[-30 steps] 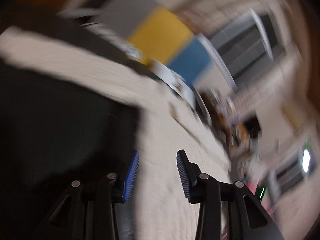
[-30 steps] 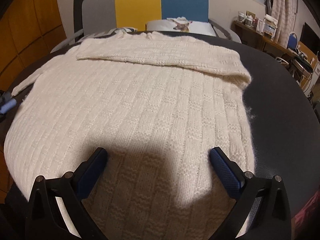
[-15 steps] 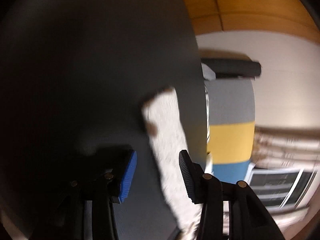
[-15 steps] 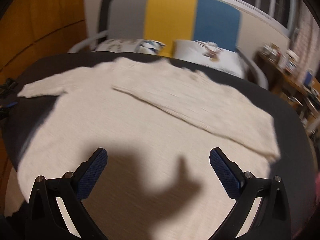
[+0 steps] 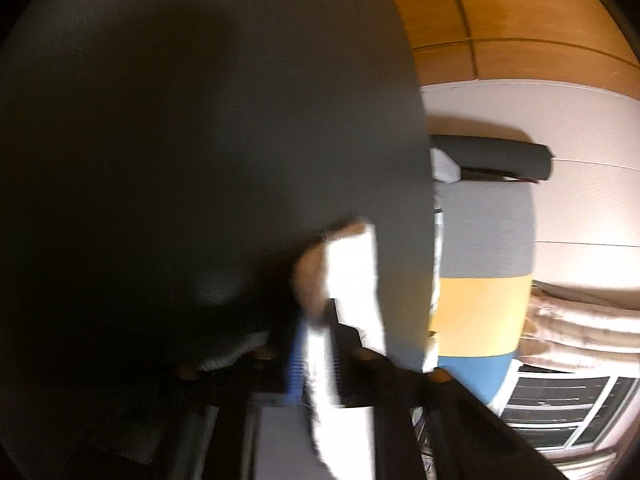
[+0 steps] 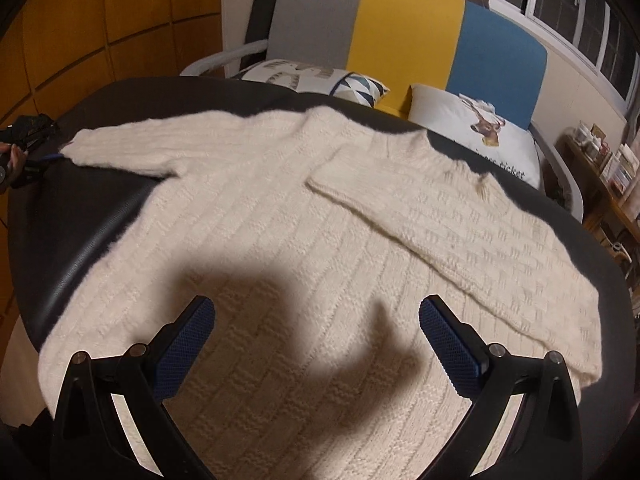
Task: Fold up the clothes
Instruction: 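Roll the left gripper and close it on the sweater side edge, then lift the side edge with the left gripper and fold it over the body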
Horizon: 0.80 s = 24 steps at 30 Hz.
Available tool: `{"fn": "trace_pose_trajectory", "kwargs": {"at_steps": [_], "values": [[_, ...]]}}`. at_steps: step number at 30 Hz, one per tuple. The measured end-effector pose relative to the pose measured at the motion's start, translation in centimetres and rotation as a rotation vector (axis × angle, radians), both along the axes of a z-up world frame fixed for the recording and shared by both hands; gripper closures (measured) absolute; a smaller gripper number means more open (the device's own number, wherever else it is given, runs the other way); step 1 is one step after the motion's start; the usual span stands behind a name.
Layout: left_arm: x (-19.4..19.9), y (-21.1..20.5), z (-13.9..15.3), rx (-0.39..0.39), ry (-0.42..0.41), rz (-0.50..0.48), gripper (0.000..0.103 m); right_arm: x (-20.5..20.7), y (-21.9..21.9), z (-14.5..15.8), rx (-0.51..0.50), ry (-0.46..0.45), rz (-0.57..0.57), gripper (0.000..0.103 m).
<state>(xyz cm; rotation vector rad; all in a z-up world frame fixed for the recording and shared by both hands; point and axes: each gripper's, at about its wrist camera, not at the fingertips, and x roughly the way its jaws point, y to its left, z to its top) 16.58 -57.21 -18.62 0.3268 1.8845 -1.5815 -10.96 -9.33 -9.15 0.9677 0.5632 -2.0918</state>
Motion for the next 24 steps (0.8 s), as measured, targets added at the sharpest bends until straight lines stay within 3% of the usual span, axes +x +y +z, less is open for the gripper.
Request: {"fn": "trace_pose_trajectory", "kwargs": {"at_steps": [5, 9, 12, 19, 24], "values": [[-0.1, 0.5, 0.5, -0.045, 0.006, -0.007, 0.098, -0.8, 1.2, -0.8, 0.008, -0.022, -0.053, 0.000], [-2.0, 2.0, 3.8, -0.187, 0.001, -0.080, 0.098, -2.3, 2.1, -1.0, -0.005, -0.043, -0.092, 0.000], [-4.4, 3.6, 7.1, -0.285, 0.042, -0.145, 0.098, -4.8, 2.2, -0.4, -0.037, -0.054, -0.119, 0.000], [-13.6, 9.8, 13.4, -0.429, 0.198, -0.380, 0.098, -14.2, 0.7, 2.0, -0.131, -0.068, -0.177, 0.000], [-21.5, 15.9, 15.1, -0.463, 0.278, -0.601, 0.098, -16.4, -2.1, 0.1, -0.078, -0.098, -0.186, 0.000]]}}
